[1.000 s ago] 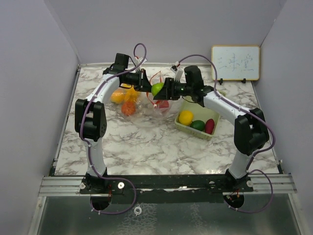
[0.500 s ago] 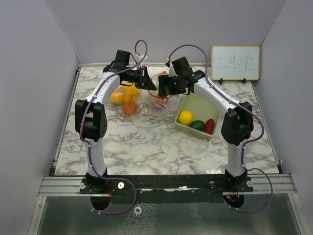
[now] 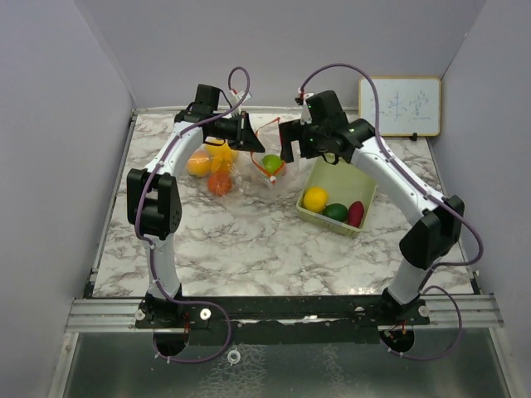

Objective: Place the food in the zip-top bag and seal the zipper
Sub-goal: Place the fake fruit in the zipper food storage bag, then pick up the fake fruit from the bin.

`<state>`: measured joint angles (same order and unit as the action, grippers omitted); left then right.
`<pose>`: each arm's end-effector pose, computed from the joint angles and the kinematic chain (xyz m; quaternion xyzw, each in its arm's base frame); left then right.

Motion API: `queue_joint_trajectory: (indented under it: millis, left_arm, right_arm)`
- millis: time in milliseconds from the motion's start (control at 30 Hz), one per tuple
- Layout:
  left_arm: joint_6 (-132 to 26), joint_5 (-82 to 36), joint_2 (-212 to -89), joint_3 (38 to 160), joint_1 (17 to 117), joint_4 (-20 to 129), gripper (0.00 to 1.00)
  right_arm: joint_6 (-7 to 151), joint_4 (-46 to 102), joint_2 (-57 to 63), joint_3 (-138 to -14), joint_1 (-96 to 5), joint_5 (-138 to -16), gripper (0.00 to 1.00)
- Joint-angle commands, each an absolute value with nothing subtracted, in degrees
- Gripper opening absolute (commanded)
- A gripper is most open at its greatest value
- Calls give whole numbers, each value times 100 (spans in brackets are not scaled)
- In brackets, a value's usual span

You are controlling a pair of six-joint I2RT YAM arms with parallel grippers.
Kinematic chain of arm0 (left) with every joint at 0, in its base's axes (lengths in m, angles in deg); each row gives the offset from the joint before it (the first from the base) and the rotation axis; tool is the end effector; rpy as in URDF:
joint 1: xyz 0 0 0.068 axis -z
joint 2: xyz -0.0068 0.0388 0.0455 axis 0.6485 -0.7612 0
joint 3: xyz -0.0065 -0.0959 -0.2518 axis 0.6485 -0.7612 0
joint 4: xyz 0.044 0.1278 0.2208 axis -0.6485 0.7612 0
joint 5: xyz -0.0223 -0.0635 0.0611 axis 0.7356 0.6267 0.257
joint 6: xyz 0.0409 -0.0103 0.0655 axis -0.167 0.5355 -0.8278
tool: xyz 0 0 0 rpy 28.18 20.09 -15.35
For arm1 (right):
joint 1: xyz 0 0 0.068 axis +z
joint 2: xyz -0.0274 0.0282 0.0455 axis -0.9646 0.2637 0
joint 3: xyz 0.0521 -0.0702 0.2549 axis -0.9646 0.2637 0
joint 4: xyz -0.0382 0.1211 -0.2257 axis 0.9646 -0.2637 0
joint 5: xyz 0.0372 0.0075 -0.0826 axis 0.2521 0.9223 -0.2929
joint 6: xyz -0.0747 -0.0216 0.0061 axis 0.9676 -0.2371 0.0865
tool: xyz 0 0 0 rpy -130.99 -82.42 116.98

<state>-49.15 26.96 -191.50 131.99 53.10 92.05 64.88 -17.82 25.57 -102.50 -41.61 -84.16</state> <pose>0.4367 -0.1560 0.2792 0.1562 0.8174 -0.5164 0.2018 0.3510 0.2297 0.3153 -0.1588 0.9197 0.1476 0.3274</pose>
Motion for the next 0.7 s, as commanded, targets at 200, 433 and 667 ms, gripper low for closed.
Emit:
queue_joint_trajectory:
  millis: [200,433,667]
  left_arm:
    - [-4999,2791,-19240,13343,5313,9267,0]
    - [-4952,2840,-19260,13299,5311,9230,0]
    - [-4892,2842,-19285,13294,5315,9190,0]
  right_arm:
    - [5850,-2560,1944,-9021,-4444,-8741,100]
    - [5849,-1998,2106,-8128,-4668,-8101,100]
    - [5988,-1432,2701,-8008,-4770,-8178,100]
